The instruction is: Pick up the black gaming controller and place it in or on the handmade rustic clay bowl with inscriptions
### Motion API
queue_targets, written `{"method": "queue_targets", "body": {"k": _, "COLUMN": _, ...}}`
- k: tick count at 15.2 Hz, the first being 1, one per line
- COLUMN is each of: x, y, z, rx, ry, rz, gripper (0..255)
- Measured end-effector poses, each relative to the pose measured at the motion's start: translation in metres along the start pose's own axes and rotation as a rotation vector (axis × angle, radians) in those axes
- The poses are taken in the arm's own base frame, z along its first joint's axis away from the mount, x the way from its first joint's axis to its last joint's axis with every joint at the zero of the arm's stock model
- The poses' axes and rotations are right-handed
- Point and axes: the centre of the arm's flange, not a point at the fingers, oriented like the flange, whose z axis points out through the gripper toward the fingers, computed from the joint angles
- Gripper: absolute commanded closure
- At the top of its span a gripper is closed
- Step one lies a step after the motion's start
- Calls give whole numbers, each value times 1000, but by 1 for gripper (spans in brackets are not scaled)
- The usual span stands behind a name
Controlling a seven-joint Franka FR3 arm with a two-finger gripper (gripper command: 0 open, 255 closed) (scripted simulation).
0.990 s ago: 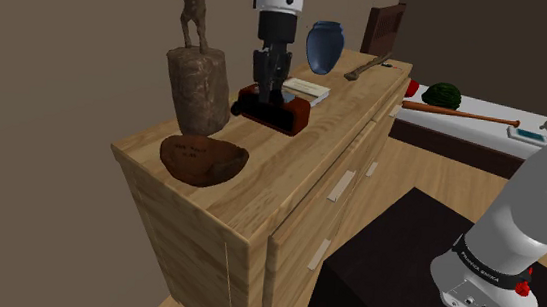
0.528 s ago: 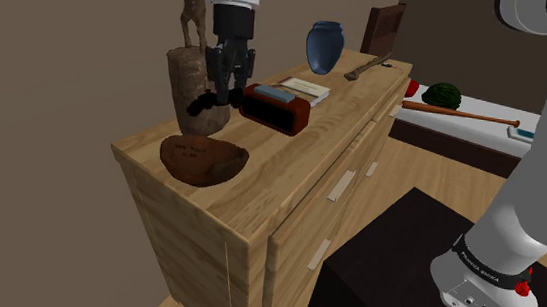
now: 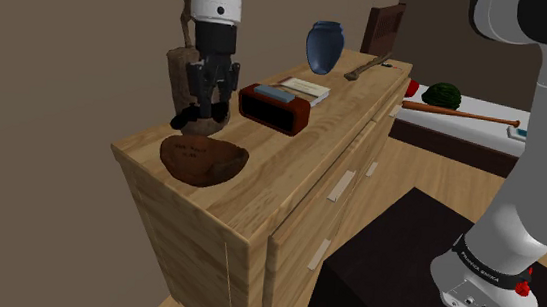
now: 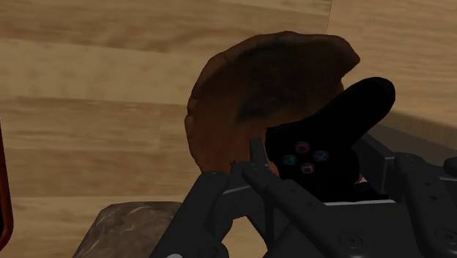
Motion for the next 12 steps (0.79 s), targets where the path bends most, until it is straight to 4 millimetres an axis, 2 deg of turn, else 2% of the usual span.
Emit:
{"method": "queue_targets", "body": {"k": 9, "x": 2, "y": 10, "z": 46, "rx": 0, "ry": 0, "rz": 0, "gripper": 255}}
{"method": "queue_targets", "body": {"k": 12, "x": 3, "y": 11, "z": 49, "rx": 0, "ry": 0, "rz": 0, "gripper": 255}}
